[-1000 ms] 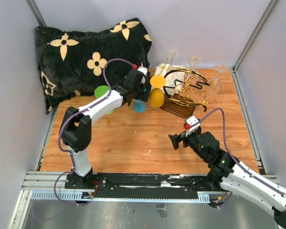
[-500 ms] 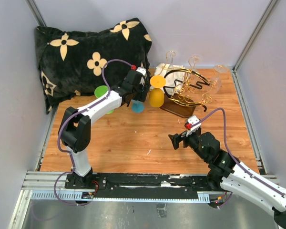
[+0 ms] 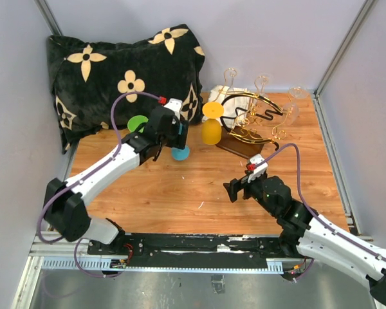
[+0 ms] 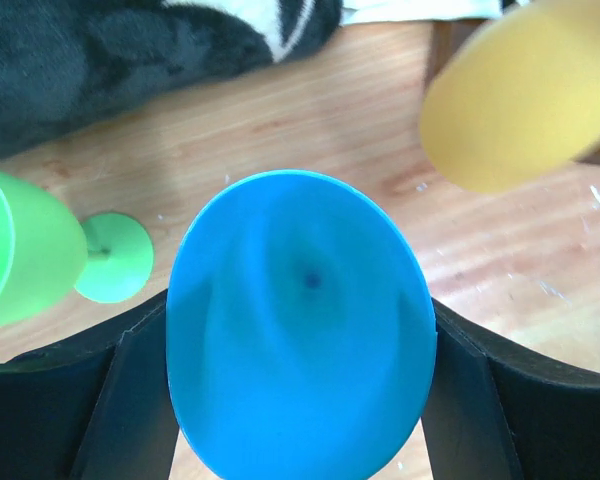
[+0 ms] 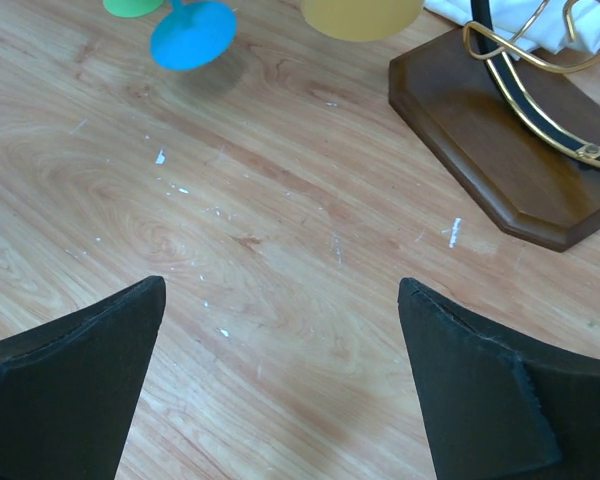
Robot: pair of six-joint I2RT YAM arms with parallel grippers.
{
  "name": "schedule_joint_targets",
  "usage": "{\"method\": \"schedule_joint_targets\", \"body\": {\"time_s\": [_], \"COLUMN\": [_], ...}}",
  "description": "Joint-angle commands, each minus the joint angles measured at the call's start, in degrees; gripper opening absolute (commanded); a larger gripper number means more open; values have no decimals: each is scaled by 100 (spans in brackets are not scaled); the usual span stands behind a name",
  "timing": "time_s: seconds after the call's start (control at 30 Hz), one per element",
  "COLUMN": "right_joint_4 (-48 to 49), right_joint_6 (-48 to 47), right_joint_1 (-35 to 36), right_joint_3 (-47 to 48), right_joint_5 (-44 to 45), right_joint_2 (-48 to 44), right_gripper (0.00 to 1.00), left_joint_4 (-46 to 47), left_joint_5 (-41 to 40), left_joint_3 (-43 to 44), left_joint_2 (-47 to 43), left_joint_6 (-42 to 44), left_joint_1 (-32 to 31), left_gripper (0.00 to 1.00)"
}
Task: Place the wine glass upside down on the wine glass rack
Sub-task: Pick up the wine glass at the center of the board.
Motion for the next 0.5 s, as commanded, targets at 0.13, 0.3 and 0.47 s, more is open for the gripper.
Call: {"method": "schedule_joint_targets", "body": {"time_s": [0.13, 0.3, 0.47], "right_joint_4": [904, 1768, 2308], "right_joint_6": [1140, 1829, 2524], "right_joint_1": [124, 124, 124], "right_joint_3": [85, -159, -138], "right_joint_5": [-311, -437, -476], "right_joint_2": [478, 767, 1156], "right_gripper": [98, 98, 98], "left_joint_4": [-89, 68, 489], "left_joint_5": [-96, -91, 30], "left_joint_3": [-929, -1434, -1959], "left_joint_2": [-1469, -2319, -2892], "left_joint_6": [-172, -335, -433], "left_joint_1": [-692, -1062, -1244], "left_gripper": [74, 74, 75]}}
